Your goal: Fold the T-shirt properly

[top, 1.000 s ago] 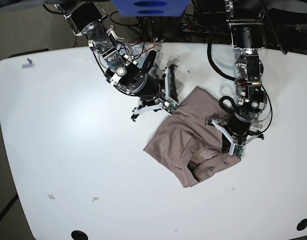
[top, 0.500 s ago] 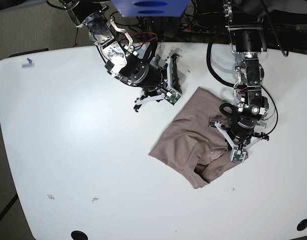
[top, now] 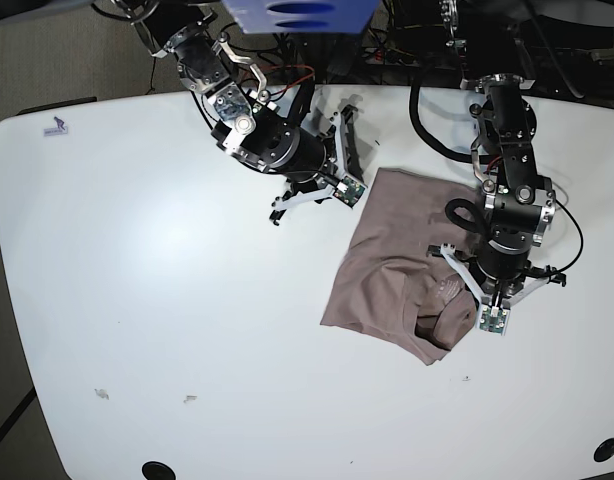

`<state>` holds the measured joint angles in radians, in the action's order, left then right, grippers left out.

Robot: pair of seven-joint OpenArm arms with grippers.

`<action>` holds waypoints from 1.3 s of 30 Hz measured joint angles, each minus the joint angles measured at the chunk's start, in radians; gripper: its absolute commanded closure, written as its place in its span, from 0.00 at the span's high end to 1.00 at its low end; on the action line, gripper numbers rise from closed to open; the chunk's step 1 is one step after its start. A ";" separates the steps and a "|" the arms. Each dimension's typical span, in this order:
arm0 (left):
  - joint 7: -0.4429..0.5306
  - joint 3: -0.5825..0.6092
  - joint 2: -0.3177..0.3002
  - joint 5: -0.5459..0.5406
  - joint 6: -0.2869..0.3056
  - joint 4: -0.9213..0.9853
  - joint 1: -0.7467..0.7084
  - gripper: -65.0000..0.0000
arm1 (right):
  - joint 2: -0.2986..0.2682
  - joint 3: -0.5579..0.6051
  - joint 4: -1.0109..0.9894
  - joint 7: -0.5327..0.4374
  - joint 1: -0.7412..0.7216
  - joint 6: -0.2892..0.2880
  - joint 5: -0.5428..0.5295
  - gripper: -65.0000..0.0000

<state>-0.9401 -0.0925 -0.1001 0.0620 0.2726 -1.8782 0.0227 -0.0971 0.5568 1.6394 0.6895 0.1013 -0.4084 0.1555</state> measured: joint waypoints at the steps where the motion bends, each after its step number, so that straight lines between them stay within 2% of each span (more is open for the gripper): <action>1: -0.006 0.000 0.000 0.001 0.000 -0.012 0.000 0.01 | 0.000 0.006 0.000 -0.001 0.000 0.000 0.004 0.00; 11: -0.094 -0.008 0.000 0.004 -0.002 -0.055 -0.022 0.00 | 0.003 0.042 -0.020 -0.022 0.000 0.010 0.001 0.00; 19: -0.111 -0.127 0.002 0.005 0.000 -0.075 -0.144 0.00 | 0.012 0.088 -0.076 -0.099 -0.017 0.022 -0.002 0.00; 33: -0.090 -0.354 -0.002 0.004 0.004 -0.075 -0.312 0.00 | 0.153 0.127 -0.224 -0.087 -0.106 0.000 -0.003 0.00; 39: -0.014 -0.426 0.005 0.000 0.073 -0.075 -0.381 0.00 | 0.200 0.127 -0.285 -0.100 -0.150 -0.001 -0.003 0.00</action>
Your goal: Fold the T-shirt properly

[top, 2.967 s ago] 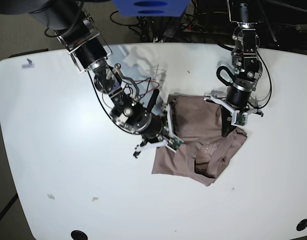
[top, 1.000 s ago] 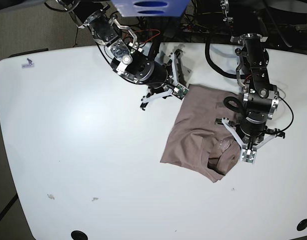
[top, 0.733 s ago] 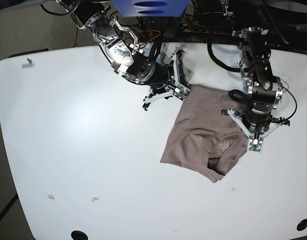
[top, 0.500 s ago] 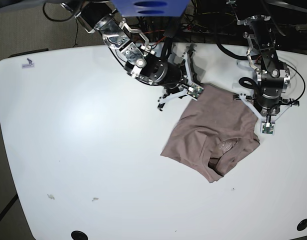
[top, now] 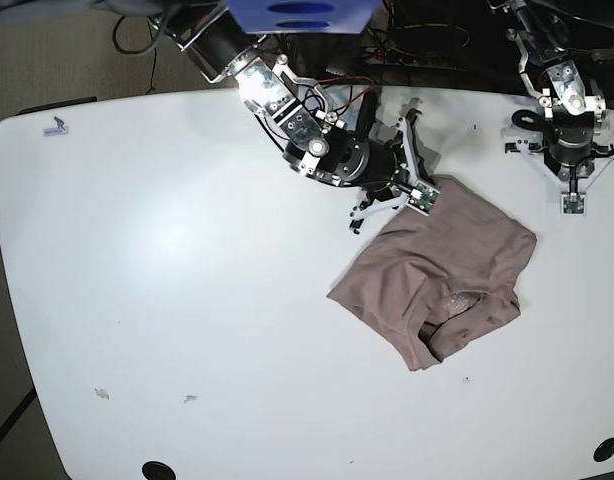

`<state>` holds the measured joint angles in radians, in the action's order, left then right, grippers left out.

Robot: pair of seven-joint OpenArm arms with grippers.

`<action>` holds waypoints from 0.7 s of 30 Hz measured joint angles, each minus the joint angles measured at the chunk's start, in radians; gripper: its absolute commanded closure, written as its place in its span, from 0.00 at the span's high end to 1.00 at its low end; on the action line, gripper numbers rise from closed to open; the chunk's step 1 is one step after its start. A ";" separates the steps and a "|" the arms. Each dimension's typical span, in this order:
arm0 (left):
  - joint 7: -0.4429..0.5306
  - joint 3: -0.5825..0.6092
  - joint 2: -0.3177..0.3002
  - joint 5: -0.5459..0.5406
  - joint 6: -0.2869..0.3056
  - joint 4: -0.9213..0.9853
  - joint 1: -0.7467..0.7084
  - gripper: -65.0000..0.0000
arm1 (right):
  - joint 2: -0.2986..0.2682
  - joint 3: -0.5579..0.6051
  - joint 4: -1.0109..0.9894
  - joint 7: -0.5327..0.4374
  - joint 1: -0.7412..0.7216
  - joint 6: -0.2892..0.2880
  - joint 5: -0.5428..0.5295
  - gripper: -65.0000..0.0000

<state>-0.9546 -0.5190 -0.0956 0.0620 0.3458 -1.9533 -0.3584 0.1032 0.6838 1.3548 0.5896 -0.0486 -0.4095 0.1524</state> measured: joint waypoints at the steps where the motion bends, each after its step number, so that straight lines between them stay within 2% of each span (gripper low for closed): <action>1: 0.001 -0.010 0.002 0.000 0.008 0.000 -0.006 0.00 | 0.009 0.000 -0.013 0.002 -0.011 0.000 -0.001 0.00; 7: 0.006 -0.086 0.027 0.016 0.068 0.001 -0.026 0.00 | 0.061 0.005 -0.118 0.000 -0.080 -0.007 0.000 0.00; 13: 0.014 -0.127 0.051 0.010 0.123 0.001 -0.036 0.00 | 0.055 0.005 -0.173 -0.092 -0.111 -0.011 -0.019 0.00; 21: 0.012 -0.132 0.074 0.015 0.138 0.001 -0.035 0.00 | 0.057 0.020 -0.225 -0.097 -0.190 -0.013 -0.021 0.00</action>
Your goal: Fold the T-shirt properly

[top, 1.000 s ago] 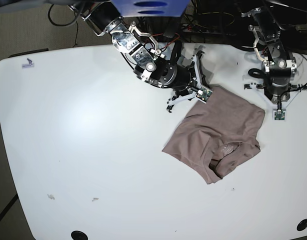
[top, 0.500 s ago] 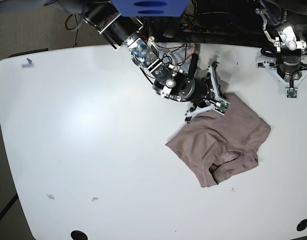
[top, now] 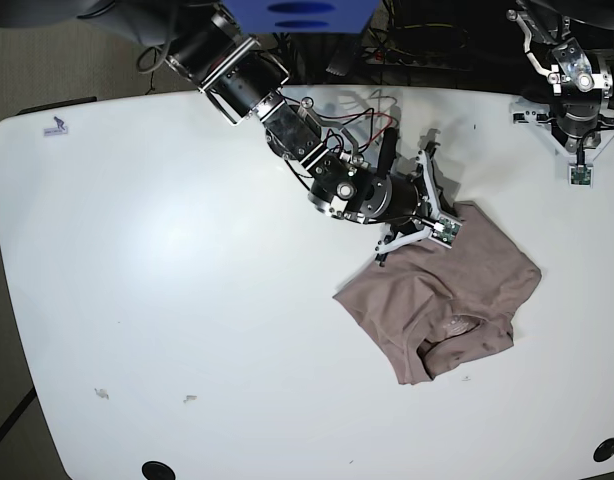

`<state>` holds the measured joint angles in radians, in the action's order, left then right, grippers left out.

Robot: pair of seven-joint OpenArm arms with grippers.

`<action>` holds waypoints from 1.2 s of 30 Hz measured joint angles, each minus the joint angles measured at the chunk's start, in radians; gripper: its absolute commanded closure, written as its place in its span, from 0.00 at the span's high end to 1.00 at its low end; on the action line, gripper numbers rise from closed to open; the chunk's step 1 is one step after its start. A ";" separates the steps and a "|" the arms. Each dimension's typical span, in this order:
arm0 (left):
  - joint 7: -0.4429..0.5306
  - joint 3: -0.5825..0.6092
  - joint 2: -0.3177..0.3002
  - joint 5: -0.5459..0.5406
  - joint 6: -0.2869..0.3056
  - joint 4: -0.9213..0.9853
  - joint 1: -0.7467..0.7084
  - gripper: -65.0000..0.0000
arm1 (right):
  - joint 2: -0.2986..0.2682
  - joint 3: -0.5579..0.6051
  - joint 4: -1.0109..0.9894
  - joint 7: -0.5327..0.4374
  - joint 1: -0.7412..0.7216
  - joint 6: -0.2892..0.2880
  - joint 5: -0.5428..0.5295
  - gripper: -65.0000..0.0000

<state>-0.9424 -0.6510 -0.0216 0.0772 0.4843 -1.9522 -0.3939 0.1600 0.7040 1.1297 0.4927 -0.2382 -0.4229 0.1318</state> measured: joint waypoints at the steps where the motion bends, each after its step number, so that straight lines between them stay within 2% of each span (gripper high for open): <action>1: 0.001 0.000 0.006 0.001 0.001 0.000 0.000 0.00 | -0.002 0.003 -0.003 0.001 -0.011 0.007 -0.001 0.00; 7: 0.000 0.001 0.040 0.002 -0.001 0.000 -0.003 0.00 | -0.005 0.004 -0.023 0.007 -0.060 0.080 0.016 0.00; 13: 0.000 0.003 0.061 0.002 -0.001 0.000 -0.008 0.00 | -0.010 0.003 -0.056 0.010 -0.108 0.085 0.022 0.00; 18: 0.003 0.003 0.066 0.002 -0.002 0.000 -0.008 0.00 | -0.010 0.002 -0.034 0.051 -0.103 0.087 0.026 0.00; 21: 0.003 0.003 0.066 0.002 -0.002 0.000 -0.008 0.00 | -0.013 0.002 0.010 0.121 -0.101 0.086 0.032 0.00; 26: 0.003 0.005 0.066 0.002 -0.002 0.000 -0.008 0.00 | -0.025 0.002 0.136 0.170 -0.092 0.084 0.040 0.00; 34: 0.004 0.018 0.054 0.002 -0.001 0.000 -0.005 0.00 | -0.014 -0.015 0.340 0.248 -0.101 0.086 0.034 0.00; 36: 0.004 0.010 0.038 -0.004 0.004 0.000 -0.005 0.00 | -0.037 -0.041 0.380 0.262 -0.100 0.078 0.025 0.00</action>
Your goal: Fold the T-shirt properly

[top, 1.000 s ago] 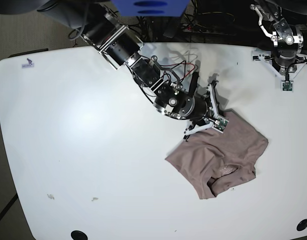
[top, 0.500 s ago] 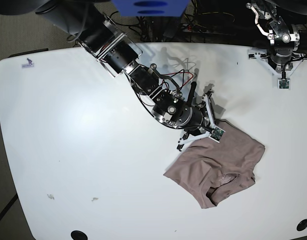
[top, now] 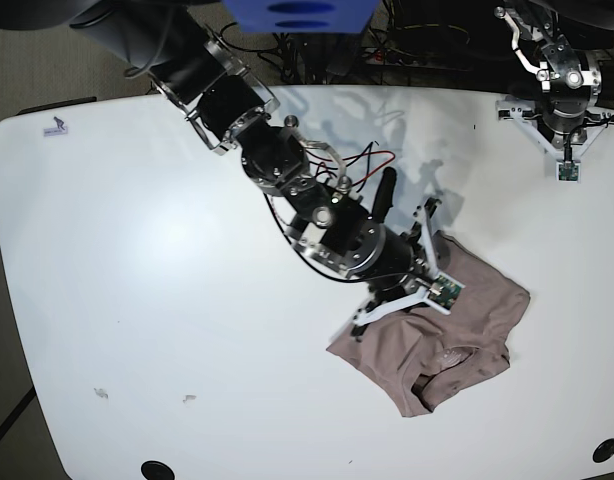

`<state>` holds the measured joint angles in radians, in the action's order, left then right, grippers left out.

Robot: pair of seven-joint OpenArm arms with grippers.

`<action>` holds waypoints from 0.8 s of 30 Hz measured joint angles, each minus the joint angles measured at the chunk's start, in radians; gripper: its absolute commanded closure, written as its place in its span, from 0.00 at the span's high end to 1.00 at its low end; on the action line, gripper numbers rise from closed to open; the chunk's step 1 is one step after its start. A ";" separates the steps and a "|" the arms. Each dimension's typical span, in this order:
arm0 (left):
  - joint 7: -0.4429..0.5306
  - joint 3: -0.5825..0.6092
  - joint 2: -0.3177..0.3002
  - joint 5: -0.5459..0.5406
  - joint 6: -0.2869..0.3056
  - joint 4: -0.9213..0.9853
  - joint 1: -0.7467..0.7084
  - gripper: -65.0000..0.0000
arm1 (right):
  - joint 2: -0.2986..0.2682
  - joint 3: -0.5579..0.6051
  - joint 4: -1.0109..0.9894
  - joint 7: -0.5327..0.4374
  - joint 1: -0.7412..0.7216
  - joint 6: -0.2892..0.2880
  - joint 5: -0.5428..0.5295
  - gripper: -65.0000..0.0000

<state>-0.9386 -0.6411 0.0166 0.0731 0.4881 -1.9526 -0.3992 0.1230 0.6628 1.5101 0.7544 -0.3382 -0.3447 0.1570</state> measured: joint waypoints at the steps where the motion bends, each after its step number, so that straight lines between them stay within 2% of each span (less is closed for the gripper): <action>1: 0.000 -0.017 -0.006 -0.002 0.000 0.000 0.000 0.00 | -0.024 -0.023 0.025 0.007 0.001 -0.003 -0.003 0.00; 4: -0.001 -0.070 -0.020 -0.007 0.000 0.000 0.004 0.00 | -0.085 -0.098 0.066 0.037 0.003 0.003 0.005 0.00; 8: -0.001 -0.107 -0.029 0.004 -0.006 -0.002 0.003 0.00 | -0.196 -0.228 0.088 0.040 0.003 -0.005 0.019 0.00; 15: 0.006 -0.223 -0.042 -0.013 0.008 -0.002 0.008 0.00 | -0.338 -0.423 0.089 0.037 0.005 -0.084 0.012 0.00; 21: -0.002 -0.329 -0.044 -0.005 0.114 -0.002 0.005 0.00 | -0.463 -0.546 0.088 0.034 0.006 -0.103 0.008 0.00; 24: 0.000 -0.377 -0.040 -0.008 0.143 -0.002 0.007 0.00 | -0.536 -0.592 0.088 0.035 0.008 -0.099 0.013 0.00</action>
<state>-0.9382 -1.0180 -0.0235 0.0647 0.6312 -1.9541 -0.3923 -0.4133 0.0711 1.5978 0.7891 -0.3298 -0.4438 0.1696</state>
